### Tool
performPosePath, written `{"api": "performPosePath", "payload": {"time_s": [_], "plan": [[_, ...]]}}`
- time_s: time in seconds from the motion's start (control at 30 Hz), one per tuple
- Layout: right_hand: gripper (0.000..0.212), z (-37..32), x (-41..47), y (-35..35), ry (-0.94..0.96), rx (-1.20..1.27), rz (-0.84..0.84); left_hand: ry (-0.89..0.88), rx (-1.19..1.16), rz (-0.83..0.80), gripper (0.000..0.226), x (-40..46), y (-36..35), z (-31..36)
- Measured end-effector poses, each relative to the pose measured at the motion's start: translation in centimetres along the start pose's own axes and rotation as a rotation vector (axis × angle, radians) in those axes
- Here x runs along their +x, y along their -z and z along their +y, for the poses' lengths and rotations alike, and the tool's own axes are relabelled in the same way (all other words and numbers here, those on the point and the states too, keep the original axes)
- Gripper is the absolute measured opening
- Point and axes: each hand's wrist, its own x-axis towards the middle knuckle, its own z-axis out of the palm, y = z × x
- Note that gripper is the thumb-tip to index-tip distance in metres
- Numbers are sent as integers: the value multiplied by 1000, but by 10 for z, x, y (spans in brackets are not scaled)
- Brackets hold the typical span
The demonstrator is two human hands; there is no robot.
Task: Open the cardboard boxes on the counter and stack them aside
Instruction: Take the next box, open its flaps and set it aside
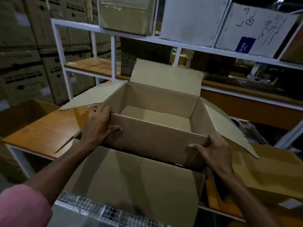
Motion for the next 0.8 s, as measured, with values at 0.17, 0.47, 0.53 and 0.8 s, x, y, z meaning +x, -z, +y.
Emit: {"api": "performPosePath", "payload": {"time_s": [0.17, 0.47, 0.53, 0.8], "plan": [[49, -4, 15, -10, -133, 48, -118, 57, -8, -114, 69, 10, -13, -9], [57, -2, 74, -10, -266, 183, -229, -2, 186, -86, 107, 9, -39, 18], [57, -6, 84, -5, -285, 209, -239, -132, 252, -187, 124, 0, -52, 24], [55, -15, 93, 5, -287, 149, -260, -195, 359, -298, 135, -10, -71, 39]]}}
